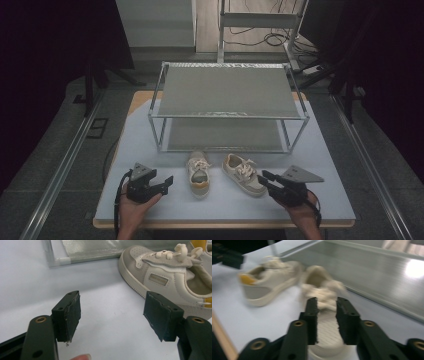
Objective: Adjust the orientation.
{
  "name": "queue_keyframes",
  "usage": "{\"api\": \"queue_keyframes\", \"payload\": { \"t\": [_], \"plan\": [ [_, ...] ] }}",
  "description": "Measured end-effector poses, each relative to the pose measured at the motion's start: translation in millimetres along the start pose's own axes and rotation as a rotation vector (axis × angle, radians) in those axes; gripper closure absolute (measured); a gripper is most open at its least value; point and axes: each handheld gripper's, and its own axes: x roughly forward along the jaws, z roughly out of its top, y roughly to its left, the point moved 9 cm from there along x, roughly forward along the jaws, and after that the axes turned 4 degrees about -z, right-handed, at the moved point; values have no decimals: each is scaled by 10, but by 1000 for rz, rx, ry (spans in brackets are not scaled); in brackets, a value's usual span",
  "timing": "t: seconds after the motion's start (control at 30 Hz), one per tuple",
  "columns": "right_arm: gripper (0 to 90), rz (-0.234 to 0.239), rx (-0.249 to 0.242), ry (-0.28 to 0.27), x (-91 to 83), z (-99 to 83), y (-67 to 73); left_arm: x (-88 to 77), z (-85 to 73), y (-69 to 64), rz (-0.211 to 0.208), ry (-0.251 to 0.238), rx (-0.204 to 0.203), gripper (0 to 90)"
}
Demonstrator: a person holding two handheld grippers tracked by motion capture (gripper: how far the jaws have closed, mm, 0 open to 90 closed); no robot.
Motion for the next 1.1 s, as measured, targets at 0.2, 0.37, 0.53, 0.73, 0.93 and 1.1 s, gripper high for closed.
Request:
{"api": "queue_keyframes", "payload": {
  "t": [0.2, 0.37, 0.53, 0.73, 0.93, 1.1],
  "plan": [
    [809, 98, -69, 42, 298, 52, 406, 13, -25, 14, 7, 10, -16, 295],
    [843, 120, -84, 106, 641, 19, 615, 21, -28, -1, -5, 16, -17, 289],
    [861, 130, -116, 160, 916, -37, 814, -5, -15, 13, -10, 8, -28, 286],
    [880, 137, -154, 196, 1108, -94, 983, -60, -8, 71, -4, -3, -47, 286],
    [878, 171, -172, 189, 1166, -88, 1167, -42, -19, 59, -7, 5, -48, 286],
    [870, 201, -188, 176, 1280, -52, 1336, -30, -27, 46, -13, 10, -41, 286]
  ]
}}
